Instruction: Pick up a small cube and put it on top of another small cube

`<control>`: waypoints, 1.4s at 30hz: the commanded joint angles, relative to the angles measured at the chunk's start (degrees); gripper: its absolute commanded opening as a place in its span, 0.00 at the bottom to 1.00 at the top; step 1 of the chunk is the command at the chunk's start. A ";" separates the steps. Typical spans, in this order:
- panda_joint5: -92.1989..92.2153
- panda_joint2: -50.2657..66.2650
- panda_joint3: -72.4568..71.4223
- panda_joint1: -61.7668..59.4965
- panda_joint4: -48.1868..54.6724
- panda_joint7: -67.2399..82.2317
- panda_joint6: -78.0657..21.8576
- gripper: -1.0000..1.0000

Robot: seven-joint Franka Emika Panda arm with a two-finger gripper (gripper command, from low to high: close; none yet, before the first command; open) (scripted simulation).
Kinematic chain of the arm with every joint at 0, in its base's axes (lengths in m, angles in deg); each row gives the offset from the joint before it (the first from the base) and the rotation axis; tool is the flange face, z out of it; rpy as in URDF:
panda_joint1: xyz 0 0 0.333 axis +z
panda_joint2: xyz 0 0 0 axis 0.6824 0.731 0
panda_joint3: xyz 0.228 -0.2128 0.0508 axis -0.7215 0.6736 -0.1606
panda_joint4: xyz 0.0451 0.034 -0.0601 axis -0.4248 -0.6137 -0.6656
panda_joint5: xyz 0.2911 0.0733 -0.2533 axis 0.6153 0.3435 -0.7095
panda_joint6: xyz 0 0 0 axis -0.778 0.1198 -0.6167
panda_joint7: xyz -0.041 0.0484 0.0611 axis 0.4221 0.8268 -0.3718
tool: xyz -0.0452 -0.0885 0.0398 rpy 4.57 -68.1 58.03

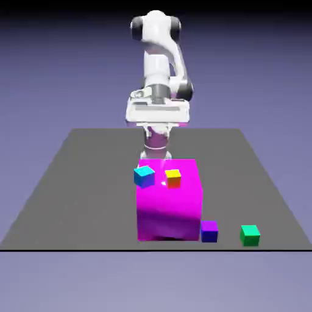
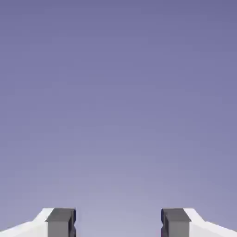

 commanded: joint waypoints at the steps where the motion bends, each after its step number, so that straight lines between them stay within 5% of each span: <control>1: -1.17 2.08 -0.80 0.42 1.82 0.63 -1.82 0.50; 36: -42.24 74.76 -28.69 14.98 65.58 22.55 -65.58 0.50; 41: -46.52 80.61 -26.47 14.53 64.66 20.73 -60.48 0.50; 42: -46.52 80.61 -26.47 14.53 64.66 20.73 -60.48 0.00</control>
